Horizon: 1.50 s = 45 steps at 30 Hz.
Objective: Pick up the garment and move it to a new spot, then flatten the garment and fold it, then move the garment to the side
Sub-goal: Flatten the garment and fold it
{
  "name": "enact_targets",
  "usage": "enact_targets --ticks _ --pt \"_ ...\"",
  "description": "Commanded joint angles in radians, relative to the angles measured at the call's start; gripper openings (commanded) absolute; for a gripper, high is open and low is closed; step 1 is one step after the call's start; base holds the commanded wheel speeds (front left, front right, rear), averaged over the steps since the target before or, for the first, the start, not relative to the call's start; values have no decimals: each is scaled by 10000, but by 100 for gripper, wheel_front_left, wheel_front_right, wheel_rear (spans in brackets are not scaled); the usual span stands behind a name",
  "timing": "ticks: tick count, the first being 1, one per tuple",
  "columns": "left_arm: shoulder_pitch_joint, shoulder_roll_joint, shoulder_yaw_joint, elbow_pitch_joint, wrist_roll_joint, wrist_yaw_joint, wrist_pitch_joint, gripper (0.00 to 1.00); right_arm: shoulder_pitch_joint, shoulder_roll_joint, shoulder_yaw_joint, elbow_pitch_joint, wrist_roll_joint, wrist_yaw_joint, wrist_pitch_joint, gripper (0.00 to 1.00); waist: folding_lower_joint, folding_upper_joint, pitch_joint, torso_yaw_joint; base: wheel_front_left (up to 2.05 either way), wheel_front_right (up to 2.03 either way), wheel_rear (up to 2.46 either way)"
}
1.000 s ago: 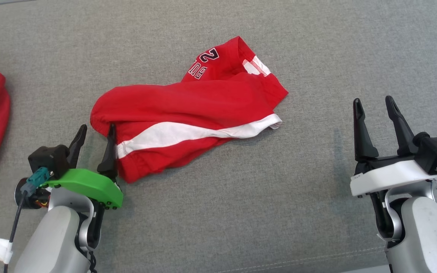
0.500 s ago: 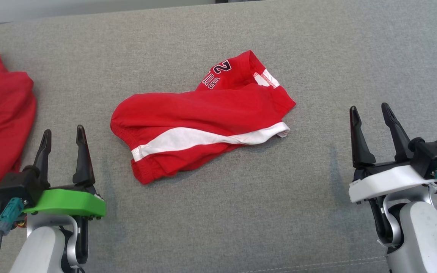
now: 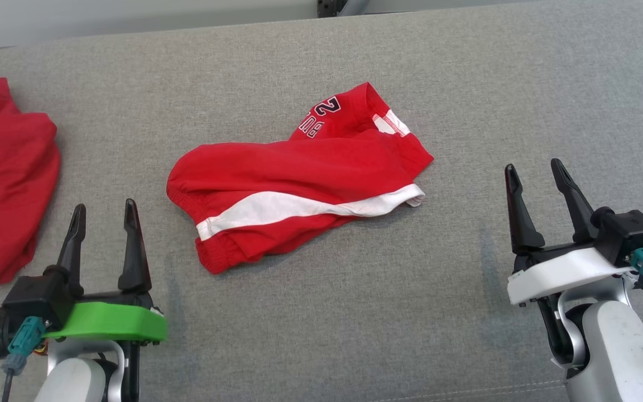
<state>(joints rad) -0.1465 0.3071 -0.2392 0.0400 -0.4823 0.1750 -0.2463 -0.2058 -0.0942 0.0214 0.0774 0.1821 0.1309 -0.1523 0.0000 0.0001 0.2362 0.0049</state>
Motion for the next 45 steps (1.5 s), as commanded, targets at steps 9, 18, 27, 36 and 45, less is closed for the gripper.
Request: enact_targets --ticks 9,18,27,36,45 --pt "-402 0 -789 -8 -752 -699 1981 100 -11 -30 65 -18 70 -3 14 100 0 -1 208 -12 0 0 0" --pt "-786 -183 -1122 579 -1417 -912 3253 100 -155 57 177 129 145 -3 -100 100 0 -1 492 -366 0 0 0" --pt "-448 -248 -1111 525 -1738 -883 3376 58 -195 95 66 221 154 -3 -238 100 0 -1 664 -469 0 0 0" --pt "-544 -199 -1214 372 -1557 -937 3073 0 -422 56 99 271 89 -3 -202 100 0 -1 787 -371 0 0 0" --pt "-803 -124 -1292 205 -1309 -891 2926 0 -1116 -296 1114 1066 102 -3 24 100 0 -1 1062 -199 0 0 0"
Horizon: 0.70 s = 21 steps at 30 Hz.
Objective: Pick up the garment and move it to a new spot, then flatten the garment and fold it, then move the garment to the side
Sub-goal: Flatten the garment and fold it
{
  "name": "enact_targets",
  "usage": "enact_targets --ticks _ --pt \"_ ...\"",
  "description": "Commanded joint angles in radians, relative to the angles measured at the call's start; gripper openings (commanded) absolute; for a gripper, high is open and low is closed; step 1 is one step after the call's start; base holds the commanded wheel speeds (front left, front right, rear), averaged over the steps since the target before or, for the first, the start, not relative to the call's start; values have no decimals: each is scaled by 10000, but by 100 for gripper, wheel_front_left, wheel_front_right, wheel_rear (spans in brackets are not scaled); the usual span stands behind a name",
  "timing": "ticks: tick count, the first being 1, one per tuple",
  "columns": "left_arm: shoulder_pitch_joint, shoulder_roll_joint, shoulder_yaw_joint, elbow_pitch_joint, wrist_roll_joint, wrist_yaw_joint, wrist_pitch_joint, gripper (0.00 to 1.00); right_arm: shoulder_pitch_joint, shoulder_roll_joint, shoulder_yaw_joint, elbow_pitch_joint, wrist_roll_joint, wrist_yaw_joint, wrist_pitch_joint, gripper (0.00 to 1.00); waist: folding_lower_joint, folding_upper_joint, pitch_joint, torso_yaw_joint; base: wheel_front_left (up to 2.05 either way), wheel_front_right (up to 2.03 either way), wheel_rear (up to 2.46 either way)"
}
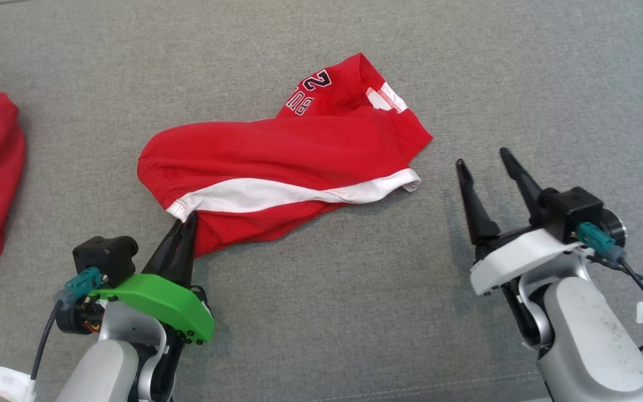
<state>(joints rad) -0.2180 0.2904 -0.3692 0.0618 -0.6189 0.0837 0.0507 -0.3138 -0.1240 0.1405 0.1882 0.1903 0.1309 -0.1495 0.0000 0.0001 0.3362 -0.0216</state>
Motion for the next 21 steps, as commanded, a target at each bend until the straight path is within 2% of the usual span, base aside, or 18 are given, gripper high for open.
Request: enact_targets --ticks 1,7,12,13,14,15,16,21 --pt "-140 36 -12 -28 60 5 -56 0 -152 -30 169 119 75 -3 26 100 0 -1 107 124 0 0 0" --pt "-355 -100 -163 34 131 -88 -167 0 -654 -234 1430 1104 351 -3 -62 100 0 -1 365 531 0 0 0" --pt "-473 -214 -261 143 155 -129 -303 0 -943 -385 1824 1713 542 -3 -222 100 0 -1 494 723 0 0 0" --pt "-488 -226 -274 154 165 -133 -336 0 -1011 -401 1852 1827 563 -3 -242 94 0 -1 521 741 0 0 0" --pt "-499 -238 -286 164 178 -147 -373 0 -1073 -405 1881 1935 610 -3 -268 46 0 -1 539 754 0 0 0" --pt "-513 -242 -290 179 182 -147 -397 0 -1137 -409 1912 2027 647 -3 -299 28 0 -1 554 765 0 0 0" --pt "-540 -244 -294 195 175 -161 -421 0 -1206 -411 1938 2113 663 -3 -329 0 0 -1 569 773 0 0 0" --pt "-655 -192 -269 216 314 -173 -723 0 -1458 -479 1915 2238 722 -3 -635 0 0 -1 576 763 0 0 0"
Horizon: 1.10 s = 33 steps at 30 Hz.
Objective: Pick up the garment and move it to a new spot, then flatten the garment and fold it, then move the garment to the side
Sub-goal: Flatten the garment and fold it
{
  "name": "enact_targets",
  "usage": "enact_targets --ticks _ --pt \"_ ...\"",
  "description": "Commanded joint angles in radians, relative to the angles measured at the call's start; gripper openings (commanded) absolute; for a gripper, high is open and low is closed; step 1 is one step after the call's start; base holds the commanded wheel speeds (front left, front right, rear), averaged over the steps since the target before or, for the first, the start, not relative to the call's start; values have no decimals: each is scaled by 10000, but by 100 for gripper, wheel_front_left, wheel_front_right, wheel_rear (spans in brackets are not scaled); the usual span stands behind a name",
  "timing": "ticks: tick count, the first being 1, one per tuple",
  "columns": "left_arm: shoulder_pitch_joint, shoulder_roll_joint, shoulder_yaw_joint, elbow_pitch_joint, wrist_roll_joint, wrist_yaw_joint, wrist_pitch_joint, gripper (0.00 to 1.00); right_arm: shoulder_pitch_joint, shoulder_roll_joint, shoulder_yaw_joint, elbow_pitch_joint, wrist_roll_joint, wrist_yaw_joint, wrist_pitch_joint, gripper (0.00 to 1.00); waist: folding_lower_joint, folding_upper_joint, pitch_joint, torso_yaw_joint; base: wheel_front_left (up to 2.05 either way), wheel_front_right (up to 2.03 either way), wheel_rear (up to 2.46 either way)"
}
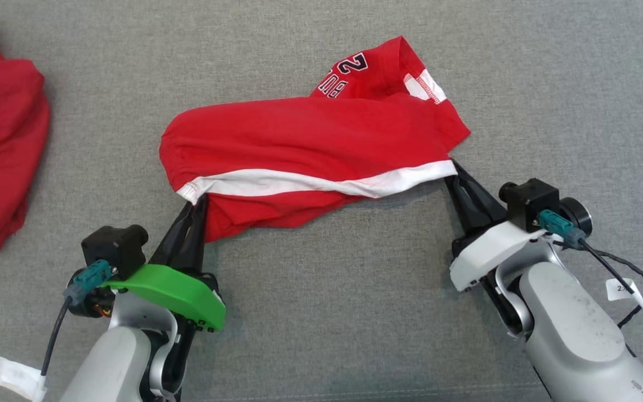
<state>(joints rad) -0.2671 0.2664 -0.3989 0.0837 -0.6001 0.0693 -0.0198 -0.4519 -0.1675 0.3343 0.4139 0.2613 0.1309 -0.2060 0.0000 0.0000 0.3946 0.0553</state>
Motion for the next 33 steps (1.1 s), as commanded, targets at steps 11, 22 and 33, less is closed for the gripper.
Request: enact_targets --ticks 11,22,33 --pt "-831 791 100 -1275 613 -179 -1 0 -367 -547 -1240 -2045 -749 -3 -269 0 0 0 -531 -222 0 0 0" --pt "-2087 1617 504 -3106 1013 -135 597 0 -1226 -1178 -2461 -4967 -1568 -6 656 0 0 0 -1220 -539 0 0 0" --pt "-2959 1809 758 -4252 1338 142 898 0 -1447 -1209 -3280 -6601 -1443 -9 1620 0 0 0 -1656 -767 0 0 0"
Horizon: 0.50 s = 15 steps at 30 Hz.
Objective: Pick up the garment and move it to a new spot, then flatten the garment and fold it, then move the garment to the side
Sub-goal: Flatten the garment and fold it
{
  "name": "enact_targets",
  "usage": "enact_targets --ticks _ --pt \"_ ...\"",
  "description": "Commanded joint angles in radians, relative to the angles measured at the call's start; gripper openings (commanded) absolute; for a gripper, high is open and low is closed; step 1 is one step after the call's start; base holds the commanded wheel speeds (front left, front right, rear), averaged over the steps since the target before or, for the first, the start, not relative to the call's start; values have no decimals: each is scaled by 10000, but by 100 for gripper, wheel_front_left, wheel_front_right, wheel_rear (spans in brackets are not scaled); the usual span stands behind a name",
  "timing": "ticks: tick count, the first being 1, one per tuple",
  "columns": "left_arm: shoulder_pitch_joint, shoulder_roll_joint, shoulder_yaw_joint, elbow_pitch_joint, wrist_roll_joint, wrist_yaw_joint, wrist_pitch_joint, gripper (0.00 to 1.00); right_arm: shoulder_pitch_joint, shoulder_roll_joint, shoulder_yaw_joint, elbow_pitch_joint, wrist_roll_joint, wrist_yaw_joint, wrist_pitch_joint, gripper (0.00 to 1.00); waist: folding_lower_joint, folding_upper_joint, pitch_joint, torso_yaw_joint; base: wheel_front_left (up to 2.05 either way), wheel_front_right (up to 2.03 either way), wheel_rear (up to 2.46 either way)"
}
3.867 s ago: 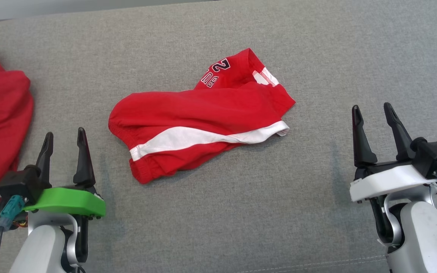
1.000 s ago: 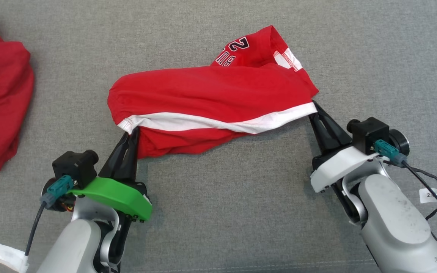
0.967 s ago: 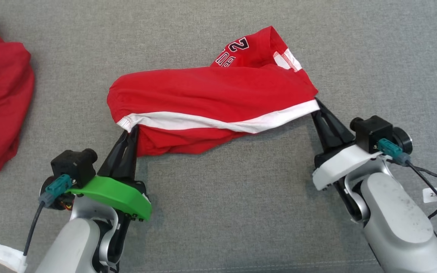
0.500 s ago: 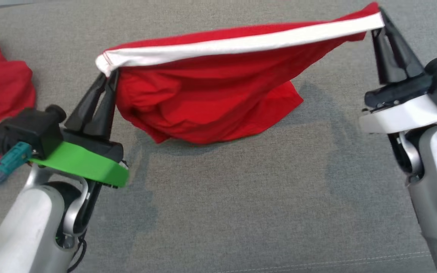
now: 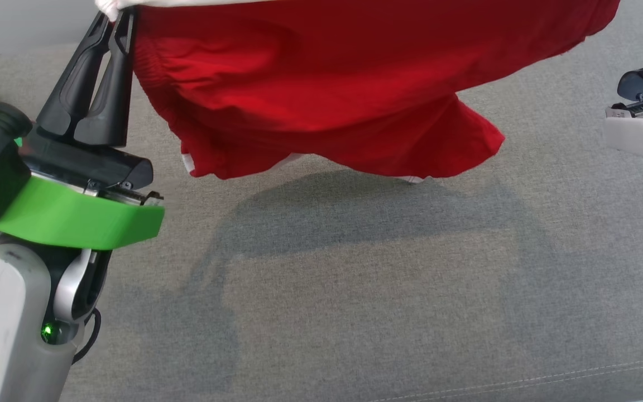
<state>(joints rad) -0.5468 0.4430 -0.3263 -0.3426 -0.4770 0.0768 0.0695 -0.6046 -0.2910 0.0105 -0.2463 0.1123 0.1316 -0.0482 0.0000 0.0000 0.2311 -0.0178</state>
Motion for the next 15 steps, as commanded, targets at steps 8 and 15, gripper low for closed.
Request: enact_targets --ticks 8,15 --pt "-843 -220 -29 493 -136 -170 -146 0 -619 78 -23 698 703 -17 80 0 0 0 524 -65 0 0 0" --pt "-3138 -853 -14 2599 -401 -902 -967 0 -2820 -183 356 2578 1171 -17 237 0 0 0 1472 144 0 0 0"
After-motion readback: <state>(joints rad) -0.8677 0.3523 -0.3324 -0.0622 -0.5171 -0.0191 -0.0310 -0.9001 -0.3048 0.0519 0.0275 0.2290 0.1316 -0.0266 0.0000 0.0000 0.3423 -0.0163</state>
